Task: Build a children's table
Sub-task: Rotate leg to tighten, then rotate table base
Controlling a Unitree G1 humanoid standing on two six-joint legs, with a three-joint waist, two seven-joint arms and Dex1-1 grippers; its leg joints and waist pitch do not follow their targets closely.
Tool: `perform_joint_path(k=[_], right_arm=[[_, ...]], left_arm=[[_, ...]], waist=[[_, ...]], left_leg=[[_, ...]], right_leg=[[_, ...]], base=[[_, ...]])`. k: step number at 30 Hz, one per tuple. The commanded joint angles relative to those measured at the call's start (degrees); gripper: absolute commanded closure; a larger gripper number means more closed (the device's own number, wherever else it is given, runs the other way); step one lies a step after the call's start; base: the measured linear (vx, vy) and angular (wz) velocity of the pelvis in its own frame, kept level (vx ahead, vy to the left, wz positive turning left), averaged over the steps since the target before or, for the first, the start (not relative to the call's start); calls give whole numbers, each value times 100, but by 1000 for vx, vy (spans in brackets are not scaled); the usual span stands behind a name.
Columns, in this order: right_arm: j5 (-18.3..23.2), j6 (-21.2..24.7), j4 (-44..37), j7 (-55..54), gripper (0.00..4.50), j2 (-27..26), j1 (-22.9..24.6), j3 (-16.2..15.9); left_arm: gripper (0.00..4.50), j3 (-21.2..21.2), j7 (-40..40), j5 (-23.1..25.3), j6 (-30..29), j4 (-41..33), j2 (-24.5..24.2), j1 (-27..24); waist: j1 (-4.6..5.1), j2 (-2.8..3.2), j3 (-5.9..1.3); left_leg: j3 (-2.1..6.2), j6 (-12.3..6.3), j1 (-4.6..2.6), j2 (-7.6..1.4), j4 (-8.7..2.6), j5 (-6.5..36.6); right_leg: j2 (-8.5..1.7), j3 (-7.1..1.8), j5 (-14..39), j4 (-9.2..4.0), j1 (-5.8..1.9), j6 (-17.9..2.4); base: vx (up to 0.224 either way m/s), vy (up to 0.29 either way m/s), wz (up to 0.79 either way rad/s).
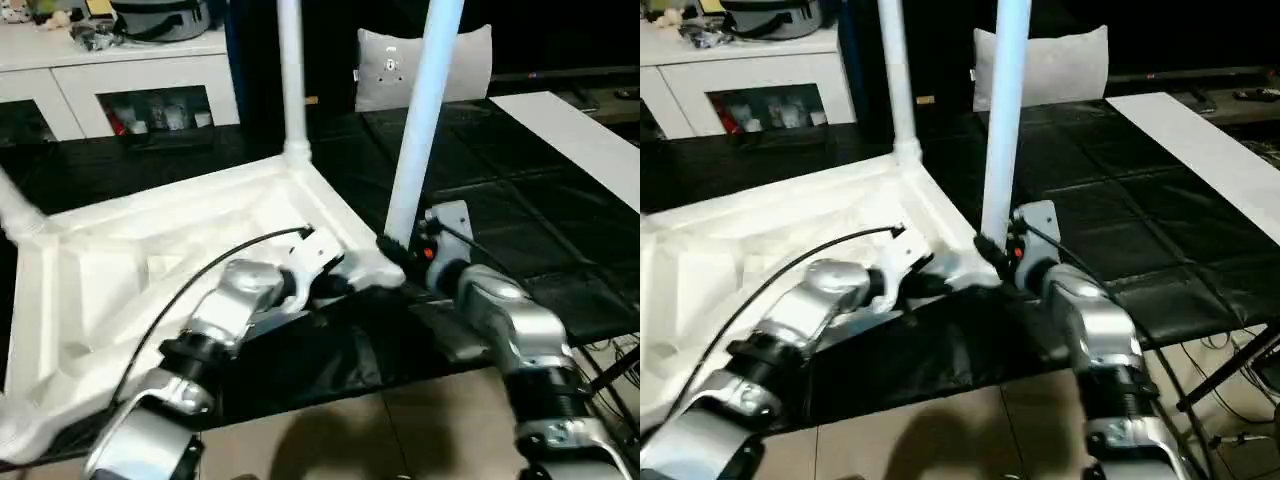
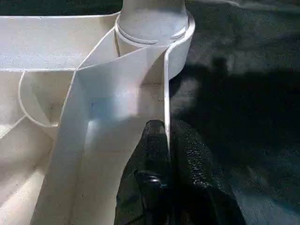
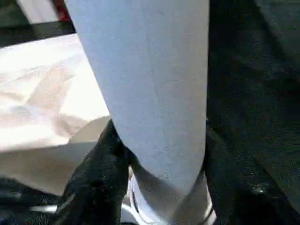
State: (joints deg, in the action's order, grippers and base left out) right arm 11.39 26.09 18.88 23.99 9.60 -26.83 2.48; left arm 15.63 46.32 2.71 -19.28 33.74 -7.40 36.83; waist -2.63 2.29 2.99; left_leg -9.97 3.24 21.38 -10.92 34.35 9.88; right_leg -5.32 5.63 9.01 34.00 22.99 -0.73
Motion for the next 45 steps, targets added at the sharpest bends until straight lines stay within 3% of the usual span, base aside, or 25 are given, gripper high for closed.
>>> perform_joint_path(k=[1,3,4,7,10,12,13,17,20,21,22,23,24,25,28,31,32,33,35,37,40,42,45], right_arm=[[53,84,154,-32,182,-95,42,-23],[90,163,-46,63,179,-129,84,-19],[90,163,-46,63,172,-129,84,-19],[58,63,-218,115,138,-39,148,-44],[105,10,-297,163,106,67,202,-18],[-74,-117,-368,299,96,318,289,-124],[57,14,-566,539,92,514,435,-14],[298,116,-887,971,53,793,669,105],[503,34,-1173,1266,32,1013,861,231],[496,-4,-1216,1229,20,1044,880,235],[488,-23,-1234,1209,4,1057,887,234],[405,-136,-1271,1144,4,1079,905,201],[387,-158,-1277,1132,1,1082,909,193],[452,-117,-1351,1184,0,1065,903,198],[558,40,-1544,1299,0,1050,904,124],[492,37,-1437,1330,0,1027,803,-11],[480,25,-1400,1334,0,1019,776,-38],[437,-21,-1305,1302,0,989,708,-75],[365,-118,-1168,1262,0,936,601,-131],[285,-223,-1001,1201,0,848,453,-190],[244,-251,-894,1181,0,742,329,-288],[178,-304,-785,1125,0,643,252,-413],[104,-384,-666,1055,0,587,208,-472]], left_arm=[[450,-64,19,-169,193,-271,212,179],[450,-46,0,-134,164,-342,221,162],[450,-46,0,-134,164,-342,221,162],[450,78,183,-99,281,-425,79,80],[450,140,293,-73,344,-426,-38,47],[450,203,426,-6,585,-366,-174,44],[450,307,638,87,840,-256,-327,80],[450,488,879,257,1394,-4,-528,168],[450,538,494,527,1847,485,-592,395],[450,492,574,439,1825,492,-587,405],[450,470,634,387,1806,484,-585,404],[450,405,827,226,1707,371,-590,361],[407,394,862,197,1687,347,-592,351],[397,314,1026,5,1532,105,-581,262],[384,286,1412,-282,1222,-478,-664,-9],[352,414,1458,-161,1037,-806,-861,-224],[346,440,1451,-115,1038,-859,-913,-267],[340,422,1430,-95,973,-975,-980,-333],[328,359,1316,-55,945,-1130,-1055,-409],[301,234,1155,-43,844,-1366,-1138,-493],[289,98,928,3,710,-1685,-1245,-572],[257,42,784,118,675,-1891,-1373,-630],[257,8,712,165,671,-2008,-1466,-684]], waist=[[-57,-105,-392],[-91,-102,-420],[-91,-102,-420],[-167,-93,-440],[-180,-99,-447],[-200,-91,-443],[-218,-136,-433],[-300,-113,-423],[-356,-114,-407],[-379,-45,-404],[-367,-66,-403],[-370,-47,-407],[-364,-64,-412],[-365,-71,-426],[-374,-95,-445],[-372,-60,-441],[-373,-117,-440],[-388,-77,-431],[-374,-70,-425],[-359,-68,-402],[-322,-80,-389],[-307,-84,-380],[-296,-72,-390]], left_leg=[[86,-178,-41,-134,-419,1547],[73,-262,-23,-157,-418,1261],[73,-262,-23,-157,-418,1261],[44,-359,-14,-163,-394,901],[46,-373,2,-166,-388,841],[51,-383,1,-180,-394,829],[36,-384,1,-175,-391,857],[41,-408,-2,-179,-397,953],[42,-317,-29,-187,-415,1155],[63,-250,-37,-198,-427,1229],[60,-223,-36,-201,-432,1273],[66,-158,-38,-206,-437,1319],[64,-145,-35,-199,-430,1318],[64,-149,-26,-201,-426,1251],[58,-280,2,-210,-405,1018],[48,-334,-15,-216,-396,945],[51,-328,-4,-218,-400,936],[45,-297,-22,-224,-403,1009],[56,-243,-22,-226,-418,1113],[59,-131,-27,-220,-435,1299],[63,-81,-26,-217,-450,1360],[59,-72,-33,-201,-450,1407],[61,-60,-37,-196,-451,1376]], right_leg=[[-330,-214,2731,-582,-241,-540],[-326,-248,2119,-505,-270,-744],[-326,-248,2119,-505,-270,-744],[-333,-267,1417,-418,-291,-1014],[-339,-268,1389,-404,-304,-1008],[-325,-263,1355,-402,-295,-992],[-333,-274,1394,-413,-293,-987],[-345,-278,1612,-441,-291,-837],[-333,-275,1923,-477,-263,-687],[-353,-274,2027,-471,-261,-671],[-346,-270,2061,-486,-256,-662],[-356,-274,2012,-484,-251,-713],[-357,-271,1958,-471,-259,-743],[-366,-277,1784,-434,-278,-834],[-372,-280,1390,-376,-291,-1032],[-350,-282,1298,-368,-257,-1099],[-354,-279,1307,-362,-268,-1091],[-361,-285,1460,-371,-246,-1062],[-363,-279,1599,-379,-247,-1036],[-365,-278,1898,-412,-239,-919],[-360,-284,2036,-428,-235,-850],[-345,-282,2110,-439,-231,-804],[-333,-282,2094,-435,-225,-757]], base=[[0,0,0],[0,0,0],[0,0,0],[0,0,0],[0,0,0],[0,0,0],[0,0,0],[0,0,0],[0,0,0],[0,0,0],[0,0,0],[0,0,0],[0,0,0],[0,0,0],[0,0,0],[0,0,0],[0,0,0],[0,0,0],[0,0,0],[0,0,0],[0,0,0],[0,0,0],[0,0,0]])
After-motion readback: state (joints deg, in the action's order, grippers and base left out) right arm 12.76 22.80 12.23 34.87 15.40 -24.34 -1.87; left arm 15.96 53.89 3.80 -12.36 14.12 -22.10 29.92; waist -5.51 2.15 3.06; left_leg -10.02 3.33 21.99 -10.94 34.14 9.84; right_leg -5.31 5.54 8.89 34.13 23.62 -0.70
